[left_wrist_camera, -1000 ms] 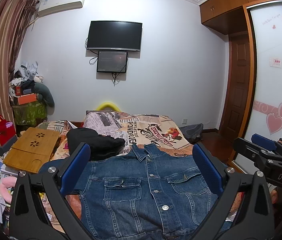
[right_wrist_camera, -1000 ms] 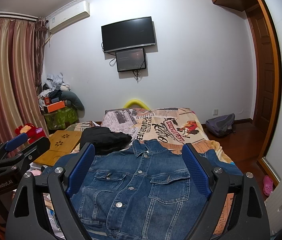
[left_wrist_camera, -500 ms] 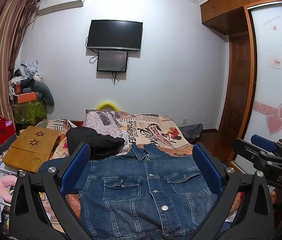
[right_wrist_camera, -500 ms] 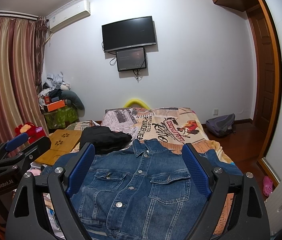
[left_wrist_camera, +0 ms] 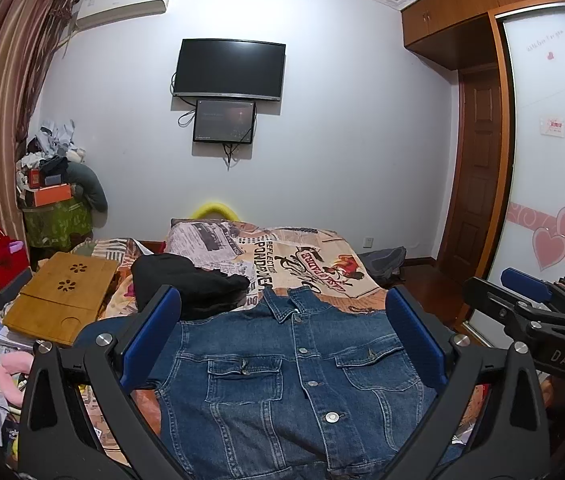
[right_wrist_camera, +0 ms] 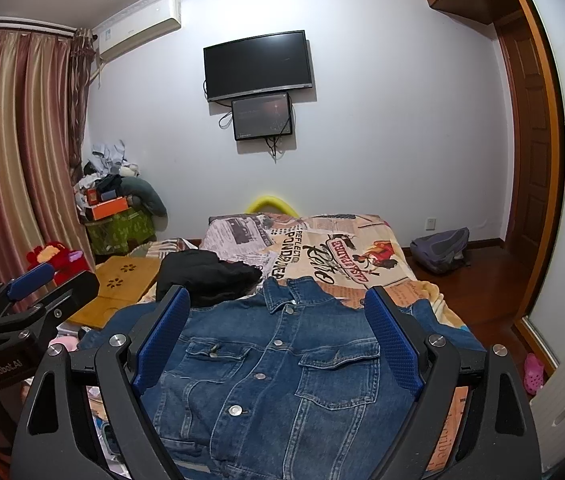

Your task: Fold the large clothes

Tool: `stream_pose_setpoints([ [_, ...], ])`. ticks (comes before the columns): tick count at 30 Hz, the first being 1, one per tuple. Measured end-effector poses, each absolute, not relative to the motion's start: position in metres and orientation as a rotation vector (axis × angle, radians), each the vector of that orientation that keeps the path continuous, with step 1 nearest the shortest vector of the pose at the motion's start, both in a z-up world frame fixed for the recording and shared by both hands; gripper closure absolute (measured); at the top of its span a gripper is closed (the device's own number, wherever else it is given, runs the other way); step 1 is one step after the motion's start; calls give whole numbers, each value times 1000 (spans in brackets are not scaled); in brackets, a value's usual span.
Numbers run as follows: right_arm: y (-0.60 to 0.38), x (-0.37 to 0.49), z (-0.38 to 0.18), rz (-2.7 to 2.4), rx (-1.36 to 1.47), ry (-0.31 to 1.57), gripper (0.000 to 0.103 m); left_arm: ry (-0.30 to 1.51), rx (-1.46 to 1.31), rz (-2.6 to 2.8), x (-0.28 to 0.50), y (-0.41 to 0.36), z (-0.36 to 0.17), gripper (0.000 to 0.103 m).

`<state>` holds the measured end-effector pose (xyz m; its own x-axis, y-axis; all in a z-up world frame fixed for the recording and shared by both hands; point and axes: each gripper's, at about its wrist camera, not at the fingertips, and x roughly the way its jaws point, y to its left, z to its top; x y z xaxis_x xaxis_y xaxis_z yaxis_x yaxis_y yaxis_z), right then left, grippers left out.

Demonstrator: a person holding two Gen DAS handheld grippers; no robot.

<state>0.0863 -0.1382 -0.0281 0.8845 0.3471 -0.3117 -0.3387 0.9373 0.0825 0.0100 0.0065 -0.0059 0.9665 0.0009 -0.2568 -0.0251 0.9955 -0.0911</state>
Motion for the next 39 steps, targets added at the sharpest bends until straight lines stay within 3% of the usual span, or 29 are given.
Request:
stream_pose_setpoints([
  [8, -131, 103, -31, 337, -2, 351, 16, 264, -112, 53, 29, 29, -8, 0],
  [19, -114, 149, -43, 317, -59, 412, 16, 359, -208, 259, 88, 141, -37, 0],
  [25, -100, 179, -57, 302, -106, 457, 16, 496, -341, 363, 118, 225, -83, 0],
  [36, -79, 250, -88, 339, -156, 612, 16, 801, -753, 399, 137, 352, -218, 1],
  [39, -76, 265, -97, 345, -160, 663, 16, 828, -899, 363, 131, 372, -249, 8],
])
